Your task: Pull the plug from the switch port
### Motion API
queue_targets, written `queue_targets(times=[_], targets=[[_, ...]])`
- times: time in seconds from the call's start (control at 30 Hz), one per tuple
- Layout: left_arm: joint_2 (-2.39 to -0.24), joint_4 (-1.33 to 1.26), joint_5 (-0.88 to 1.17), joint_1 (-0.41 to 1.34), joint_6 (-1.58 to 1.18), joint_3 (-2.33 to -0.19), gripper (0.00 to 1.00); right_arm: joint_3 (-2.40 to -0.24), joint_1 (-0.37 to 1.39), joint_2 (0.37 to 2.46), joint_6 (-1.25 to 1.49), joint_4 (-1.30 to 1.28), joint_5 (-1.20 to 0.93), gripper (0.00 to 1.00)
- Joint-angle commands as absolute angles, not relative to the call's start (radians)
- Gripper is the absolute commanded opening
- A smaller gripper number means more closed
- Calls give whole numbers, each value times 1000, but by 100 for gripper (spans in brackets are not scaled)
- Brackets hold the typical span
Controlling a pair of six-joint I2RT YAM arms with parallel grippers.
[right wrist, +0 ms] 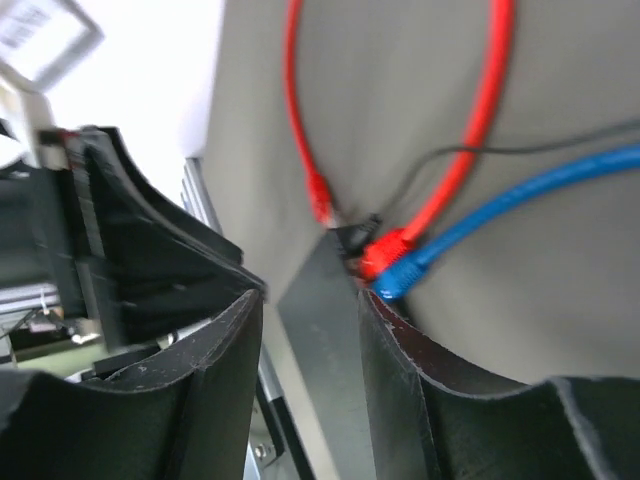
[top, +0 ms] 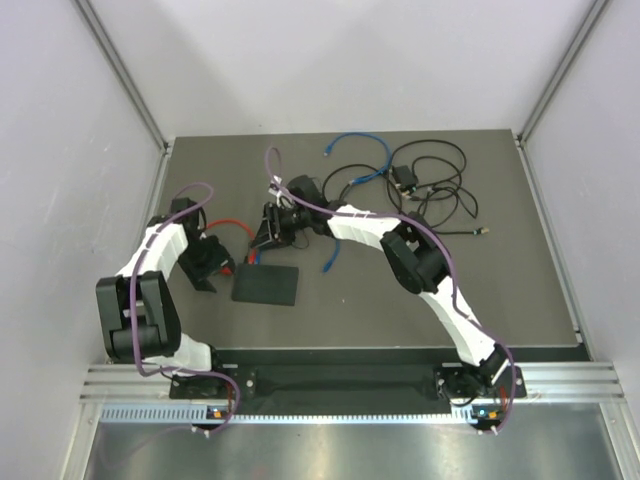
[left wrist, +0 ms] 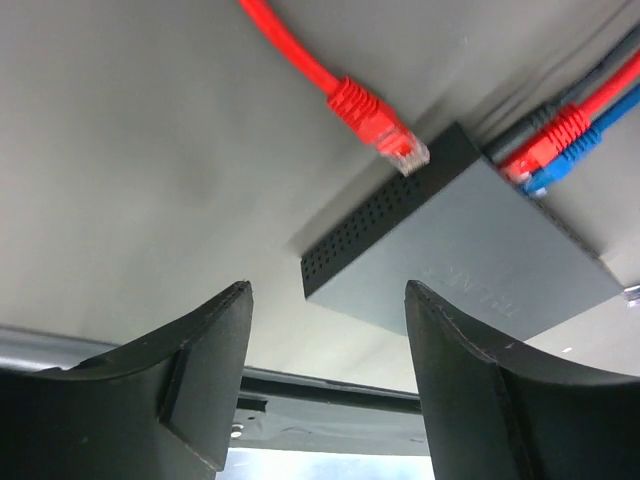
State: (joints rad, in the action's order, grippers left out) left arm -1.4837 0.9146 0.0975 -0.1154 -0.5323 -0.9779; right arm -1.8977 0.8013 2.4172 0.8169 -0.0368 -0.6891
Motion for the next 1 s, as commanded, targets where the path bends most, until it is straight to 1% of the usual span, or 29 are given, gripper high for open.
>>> queue_targets(times=[0.0,0.07,0.1,0.17,0.5,0.67,0.73,0.8,0.87,0.97], targets=[[-1506,830,190,-147,-485,-960,67,-1893,802,2416,861,70,-730,43],[-1525,801,247,-147,-460,-959,66,-1884,804,2427,850,57,-733,43],[-1526,776,306,-147,-451,-950,65,-1879,802,2433,848,60,-739,43],[-1525,727,334,-147,-443,-943,64,-1875,802,2445,847,57,-753,42],[-1606,707,319,-147,-423,-946,64,-1799,790,2456,851,84,-764,40],[-1626,698,345,-147,-420,-936,61,-1764,787,2471,854,106,-762,39],[-1618,687,353,-146,-420,-928,61,-1732,784,2471,903,184,-785,39],[-1618,686,368,-144,-422,-919,58,-1639,784,2448,986,318,-787,37],[-1620,687,373,-137,-423,-908,56,-1522,785,2401,1041,392,-747,37],[-1614,686,373,-121,-428,-894,53,-1450,785,2379,1077,485,-730,37]])
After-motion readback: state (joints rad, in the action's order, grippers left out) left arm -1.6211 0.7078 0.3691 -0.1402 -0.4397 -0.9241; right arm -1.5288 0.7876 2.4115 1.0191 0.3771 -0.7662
